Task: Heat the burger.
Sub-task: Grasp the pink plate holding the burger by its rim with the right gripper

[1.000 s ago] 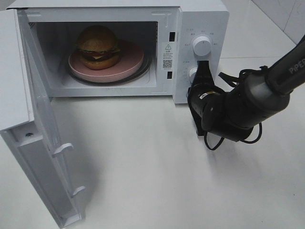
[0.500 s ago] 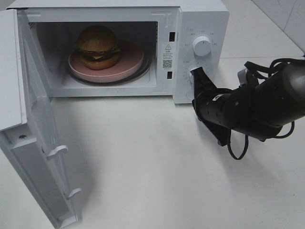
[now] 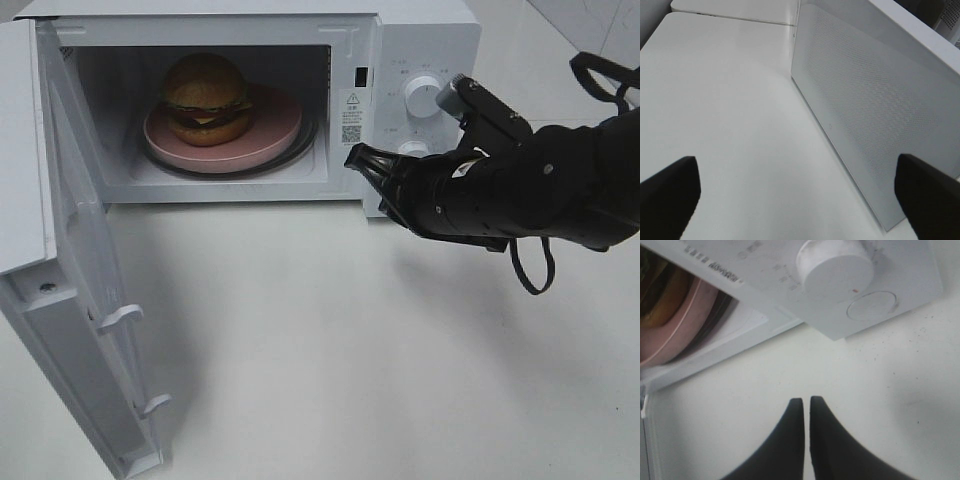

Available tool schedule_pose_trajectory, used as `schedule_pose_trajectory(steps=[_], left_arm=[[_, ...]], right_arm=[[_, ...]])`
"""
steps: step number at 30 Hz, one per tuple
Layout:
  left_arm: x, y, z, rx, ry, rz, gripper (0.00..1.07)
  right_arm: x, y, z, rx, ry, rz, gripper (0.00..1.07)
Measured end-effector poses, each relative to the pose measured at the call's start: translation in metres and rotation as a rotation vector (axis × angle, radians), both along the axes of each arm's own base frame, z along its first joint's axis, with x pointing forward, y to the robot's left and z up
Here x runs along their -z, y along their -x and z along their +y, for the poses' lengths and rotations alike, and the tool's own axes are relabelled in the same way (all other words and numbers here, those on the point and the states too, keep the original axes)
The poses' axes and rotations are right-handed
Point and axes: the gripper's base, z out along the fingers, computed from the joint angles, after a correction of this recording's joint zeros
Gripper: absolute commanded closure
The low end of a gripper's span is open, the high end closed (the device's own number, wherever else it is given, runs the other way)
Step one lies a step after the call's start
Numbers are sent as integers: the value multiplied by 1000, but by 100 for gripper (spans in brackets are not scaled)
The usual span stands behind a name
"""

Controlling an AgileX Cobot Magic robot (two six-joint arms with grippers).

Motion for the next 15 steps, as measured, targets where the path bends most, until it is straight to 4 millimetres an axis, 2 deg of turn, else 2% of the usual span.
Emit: schedule_pose_trajectory(steps=[1,3,6,8,11,13,15], left_arm=[[0,0,0,0,0,0,9],[0,0,0,0,0,0,9],[0,0,0,0,0,0,9],[0,0,0,0,0,0,9],[0,0,0,0,0,0,9],[0,0,0,0,0,0,9],[0,0,0,0,0,0,9]], right_arm=[[0,0,0,0,0,0,104],[-7,4,6,-137,65,30,104],[-9,5,7,-176,85,44,104],[-17,4,16,-321,159,95,103],[-20,3,18,-354,176,97,102],[-34,0,24,-512,273,118,102],[-37,0,25,-557,304,125,102]])
